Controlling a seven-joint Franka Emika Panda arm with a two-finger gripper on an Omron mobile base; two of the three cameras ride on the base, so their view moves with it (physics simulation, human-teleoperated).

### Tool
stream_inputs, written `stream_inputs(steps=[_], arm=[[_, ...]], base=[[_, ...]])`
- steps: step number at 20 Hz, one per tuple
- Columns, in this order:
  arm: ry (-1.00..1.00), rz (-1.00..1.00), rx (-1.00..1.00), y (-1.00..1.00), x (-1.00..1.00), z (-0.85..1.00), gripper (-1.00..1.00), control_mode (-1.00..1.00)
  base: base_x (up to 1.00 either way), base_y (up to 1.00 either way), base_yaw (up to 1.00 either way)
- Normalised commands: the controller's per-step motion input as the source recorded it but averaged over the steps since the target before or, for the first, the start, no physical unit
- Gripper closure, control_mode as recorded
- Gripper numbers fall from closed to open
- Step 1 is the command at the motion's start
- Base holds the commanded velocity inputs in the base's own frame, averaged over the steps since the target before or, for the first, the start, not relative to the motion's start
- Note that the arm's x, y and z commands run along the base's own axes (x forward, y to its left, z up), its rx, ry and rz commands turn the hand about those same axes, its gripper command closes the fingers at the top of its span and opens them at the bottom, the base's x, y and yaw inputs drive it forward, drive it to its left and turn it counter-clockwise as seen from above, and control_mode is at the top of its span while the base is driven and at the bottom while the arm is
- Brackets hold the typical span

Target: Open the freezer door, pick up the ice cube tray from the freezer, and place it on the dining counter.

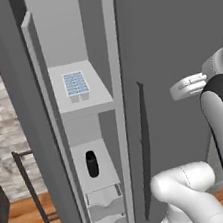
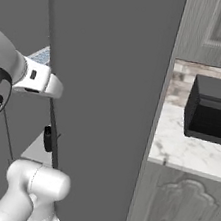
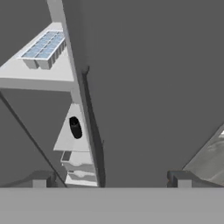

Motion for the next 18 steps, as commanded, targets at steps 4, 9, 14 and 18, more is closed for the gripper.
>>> stream_inputs(steps=[4, 9, 14, 18], arm=[[0.00, 0.00, 0.00, 0.00, 0.00, 0.00, -1.00, 1.00], [0.00, 0.00, 0.00, 0.00, 0.00, 0.00, -1.00, 1.00], [0.00, 0.00, 0.00, 0.00, 0.00, 0.00, -1.00, 1.00], [0.00, 0.00, 0.00, 0.00, 0.00, 0.00, -1.00, 1.00]], base=[[0.03, 0.39, -0.04], [0.10, 0.42, -0.05], [0.15, 0.49, -0.04], [0.21, 0.25, 0.00]])
